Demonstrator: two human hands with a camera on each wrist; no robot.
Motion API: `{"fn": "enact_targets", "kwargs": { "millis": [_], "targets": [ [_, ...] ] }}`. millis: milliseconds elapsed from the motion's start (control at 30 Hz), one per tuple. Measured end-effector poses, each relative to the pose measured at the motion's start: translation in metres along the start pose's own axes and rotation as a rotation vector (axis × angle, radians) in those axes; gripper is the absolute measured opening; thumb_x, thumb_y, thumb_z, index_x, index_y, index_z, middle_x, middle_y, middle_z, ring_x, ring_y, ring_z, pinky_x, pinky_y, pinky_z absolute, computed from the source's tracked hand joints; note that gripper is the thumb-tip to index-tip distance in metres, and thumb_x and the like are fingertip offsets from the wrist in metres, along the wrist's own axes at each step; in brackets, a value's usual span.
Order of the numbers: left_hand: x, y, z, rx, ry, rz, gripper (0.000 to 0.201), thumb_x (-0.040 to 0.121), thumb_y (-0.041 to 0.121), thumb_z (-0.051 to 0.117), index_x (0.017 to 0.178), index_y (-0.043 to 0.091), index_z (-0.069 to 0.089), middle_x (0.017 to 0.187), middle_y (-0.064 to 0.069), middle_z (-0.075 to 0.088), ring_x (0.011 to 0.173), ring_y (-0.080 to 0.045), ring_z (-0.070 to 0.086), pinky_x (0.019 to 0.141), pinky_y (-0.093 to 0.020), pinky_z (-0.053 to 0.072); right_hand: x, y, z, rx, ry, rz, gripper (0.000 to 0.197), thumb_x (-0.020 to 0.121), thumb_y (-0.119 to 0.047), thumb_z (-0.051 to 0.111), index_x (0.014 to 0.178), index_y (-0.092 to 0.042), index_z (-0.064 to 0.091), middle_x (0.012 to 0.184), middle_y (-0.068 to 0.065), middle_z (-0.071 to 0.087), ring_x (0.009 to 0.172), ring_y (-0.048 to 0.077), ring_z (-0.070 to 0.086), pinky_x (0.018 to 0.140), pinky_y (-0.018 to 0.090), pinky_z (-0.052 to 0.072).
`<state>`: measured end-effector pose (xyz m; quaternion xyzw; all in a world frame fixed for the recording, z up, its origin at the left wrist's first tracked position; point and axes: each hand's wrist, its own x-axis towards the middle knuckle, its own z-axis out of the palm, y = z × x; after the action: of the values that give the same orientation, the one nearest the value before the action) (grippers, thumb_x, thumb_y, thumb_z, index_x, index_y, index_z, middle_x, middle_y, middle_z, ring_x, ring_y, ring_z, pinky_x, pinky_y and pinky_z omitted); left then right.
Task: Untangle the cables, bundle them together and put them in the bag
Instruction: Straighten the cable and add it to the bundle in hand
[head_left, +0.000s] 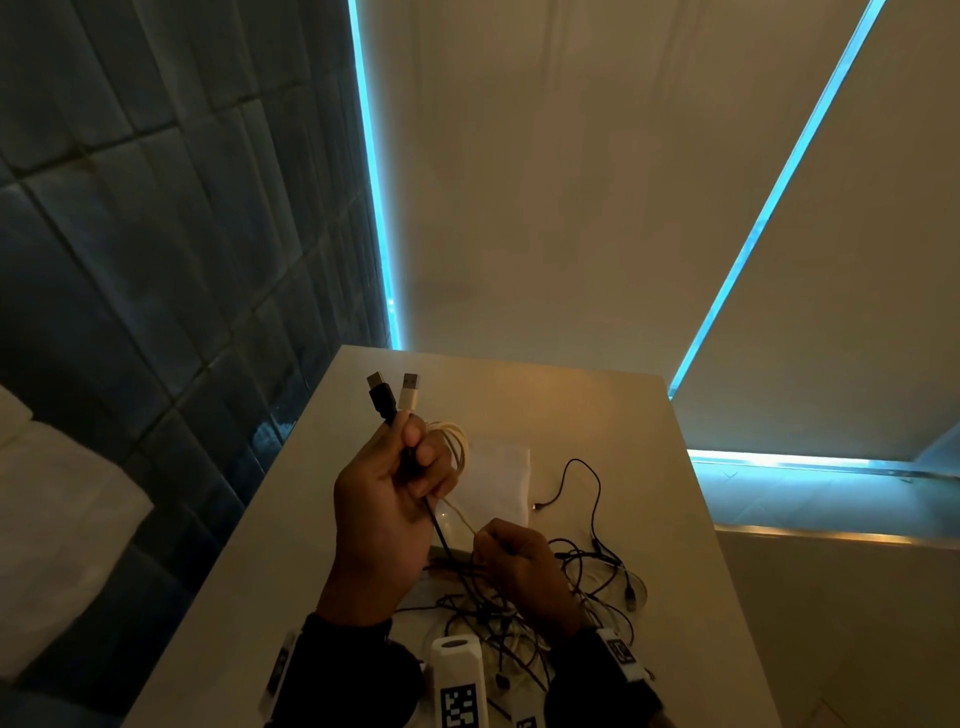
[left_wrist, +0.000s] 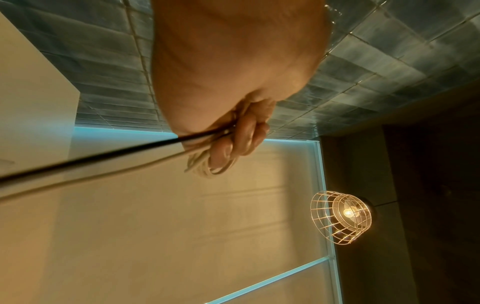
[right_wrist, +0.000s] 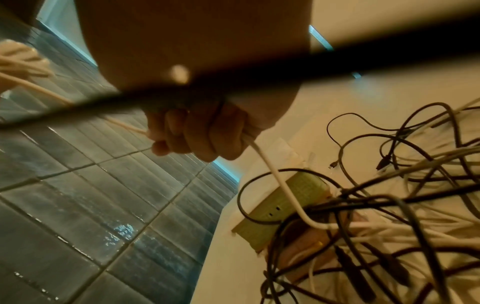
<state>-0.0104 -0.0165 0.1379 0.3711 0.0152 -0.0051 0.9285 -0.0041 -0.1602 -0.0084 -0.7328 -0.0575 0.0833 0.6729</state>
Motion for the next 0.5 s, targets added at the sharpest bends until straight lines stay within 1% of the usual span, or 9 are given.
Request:
{"fn": "enact_targets", "kwargs": {
  "millis": [67,100,133,200,267,300,367,433,500],
  "targets": [
    [0.001,0.001,0.001,-0.008,-0.014,0.001,0.028,0.095,0.028,0.036,0.07,0.016,0.042,0.06,0.003,0.038,0.047,-0.009,0.026,0.049,-0.023,0.028,0.0,0.01,0.002,-0.031,0.027,0.002,0.03,0.087,-0.035,0.054,0.063,-0.017,0.052,0.059,-0.005,0.045,0.057,0.011,0.04,0.057,0.027,0.035],
    [0.001,0.002,0.0,-0.009,-0.017,0.003,0.028,0.095,0.027,0.036,0.07,0.016,0.042,0.059,0.003,0.037,0.047,-0.009,0.026,0.049,-0.022,0.029,-0.001,0.014,0.003,-0.046,0.042,0.005,0.03,0.088,-0.036,0.054,0.062,-0.02,0.052,0.059,-0.004,0.045,0.057,0.012,0.04,0.057,0.028,0.035],
    [0.001,0.003,0.0,-0.008,-0.019,0.006,0.029,0.096,0.027,0.035,0.069,0.016,0.042,0.059,0.004,0.036,0.047,-0.008,0.026,0.049,-0.022,0.029,-0.002,0.018,0.004,-0.06,0.053,0.012,0.031,0.09,-0.034,0.054,0.061,-0.022,0.052,0.059,-0.005,0.045,0.056,0.011,0.04,0.056,0.027,0.035],
    [0.002,0.005,-0.001,-0.012,-0.016,0.009,0.032,0.097,0.026,0.033,0.068,0.016,0.044,0.059,0.004,0.035,0.047,-0.008,0.026,0.048,-0.021,0.029,-0.004,0.026,0.004,-0.1,0.066,0.017,0.036,0.096,-0.023,0.052,0.06,-0.026,0.052,0.057,-0.008,0.046,0.054,0.007,0.041,0.054,0.024,0.035],
    [0.002,0.005,-0.003,-0.005,-0.003,0.008,0.035,0.099,0.025,0.032,0.067,0.016,0.044,0.058,0.005,0.033,0.046,-0.008,0.025,0.048,-0.021,0.028,-0.005,0.034,0.003,-0.105,0.081,0.043,0.037,0.098,-0.017,0.051,0.061,-0.022,0.053,0.056,-0.007,0.047,0.052,0.006,0.041,0.053,0.022,0.034],
    [0.002,0.005,-0.003,0.01,0.006,0.011,0.035,0.099,0.024,0.032,0.067,0.016,0.044,0.058,0.005,0.032,0.046,-0.008,0.024,0.048,-0.022,0.027,-0.006,0.037,0.002,-0.095,0.092,0.061,0.035,0.097,-0.018,0.051,0.062,-0.019,0.054,0.056,-0.004,0.047,0.052,0.007,0.041,0.053,0.022,0.034],
    [0.003,0.004,-0.004,0.056,0.022,0.02,0.032,0.098,0.024,0.034,0.068,0.015,0.042,0.057,0.005,0.031,0.046,-0.008,0.022,0.047,-0.021,0.025,-0.005,0.038,0.002,-0.088,0.137,0.085,0.033,0.092,-0.028,0.052,0.061,-0.02,0.055,0.057,-0.003,0.049,0.054,0.009,0.044,0.054,0.023,0.036],
    [0.003,0.004,-0.005,0.1,0.036,0.022,0.028,0.095,0.025,0.036,0.069,0.014,0.04,0.056,0.005,0.031,0.046,-0.008,0.022,0.045,-0.02,0.026,-0.002,0.035,0.0,-0.098,0.228,0.102,0.031,0.086,-0.035,0.053,0.059,-0.02,0.058,0.056,-0.006,0.053,0.057,0.01,0.048,0.055,0.025,0.038],
    [0.005,0.004,-0.007,0.124,0.05,0.017,0.028,0.095,0.025,0.036,0.069,0.013,0.04,0.055,0.005,0.031,0.044,-0.007,0.023,0.043,-0.019,0.026,0.003,0.023,-0.004,-0.059,0.313,0.12,0.032,0.091,-0.029,0.055,0.063,-0.016,0.061,0.053,-0.009,0.052,0.056,0.011,0.046,0.053,0.026,0.037]
  ]
}}
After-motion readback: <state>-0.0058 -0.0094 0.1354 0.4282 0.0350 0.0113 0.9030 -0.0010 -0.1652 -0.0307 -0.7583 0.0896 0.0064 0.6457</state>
